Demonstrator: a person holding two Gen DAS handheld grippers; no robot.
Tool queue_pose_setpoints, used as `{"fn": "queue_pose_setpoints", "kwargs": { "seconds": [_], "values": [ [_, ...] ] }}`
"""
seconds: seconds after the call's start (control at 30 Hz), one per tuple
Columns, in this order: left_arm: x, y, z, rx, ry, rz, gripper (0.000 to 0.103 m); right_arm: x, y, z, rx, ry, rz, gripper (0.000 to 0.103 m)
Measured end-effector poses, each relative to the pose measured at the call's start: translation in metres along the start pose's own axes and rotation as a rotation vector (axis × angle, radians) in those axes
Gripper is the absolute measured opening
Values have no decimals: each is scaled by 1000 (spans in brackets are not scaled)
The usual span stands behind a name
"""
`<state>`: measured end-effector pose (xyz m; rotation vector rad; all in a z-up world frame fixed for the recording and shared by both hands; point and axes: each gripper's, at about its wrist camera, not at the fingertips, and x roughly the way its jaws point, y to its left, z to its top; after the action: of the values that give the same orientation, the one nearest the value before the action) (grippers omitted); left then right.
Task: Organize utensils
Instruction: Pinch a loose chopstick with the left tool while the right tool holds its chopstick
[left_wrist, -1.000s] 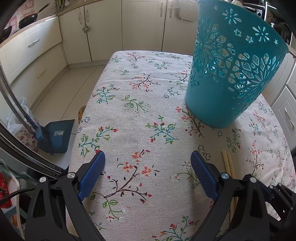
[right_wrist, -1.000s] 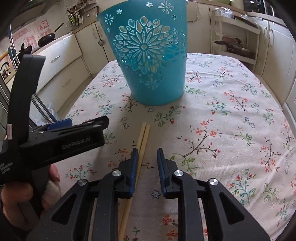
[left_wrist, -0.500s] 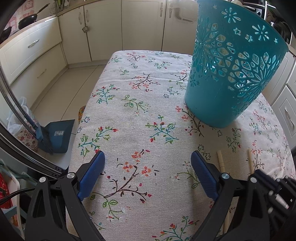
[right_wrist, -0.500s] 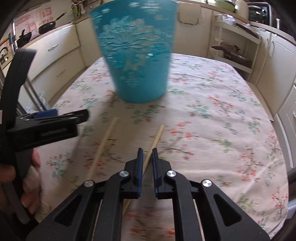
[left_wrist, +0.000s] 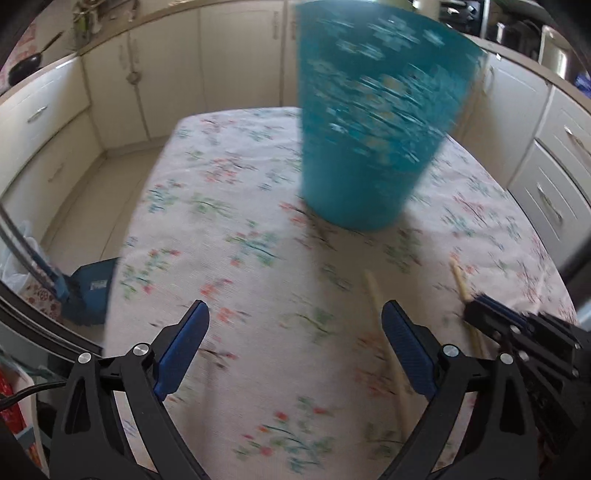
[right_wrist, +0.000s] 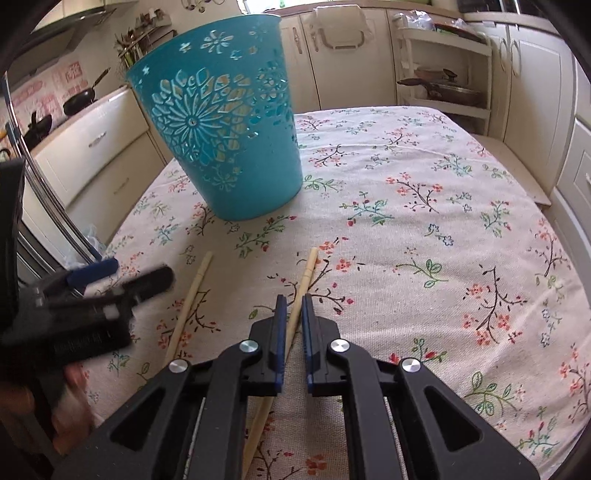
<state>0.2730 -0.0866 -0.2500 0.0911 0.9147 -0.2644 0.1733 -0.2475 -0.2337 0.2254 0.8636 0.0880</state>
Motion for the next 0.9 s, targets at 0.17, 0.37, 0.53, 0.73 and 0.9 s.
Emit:
{"fn": "queue_pose_setpoints", "kwargs": {
  "seconds": [0.17,0.37,0.53,0.73,0.9],
  "values": [
    [2,-25,-2,61,17,12,83,0,-6,5,55,16,47,8],
    [8,-28,-4,64,49,22,68,1,-8,7,74,29,62,8],
    [6,-25,-5,51,60,23,60,2,-10,8,86,35,71,9],
    [5,-30,-3,64,69,17,23,1,-11,7,83,37,72,9],
    [3,-34,-4,87,78,14,8,-1,-11,6,82,40,72,9]
  ]
}}
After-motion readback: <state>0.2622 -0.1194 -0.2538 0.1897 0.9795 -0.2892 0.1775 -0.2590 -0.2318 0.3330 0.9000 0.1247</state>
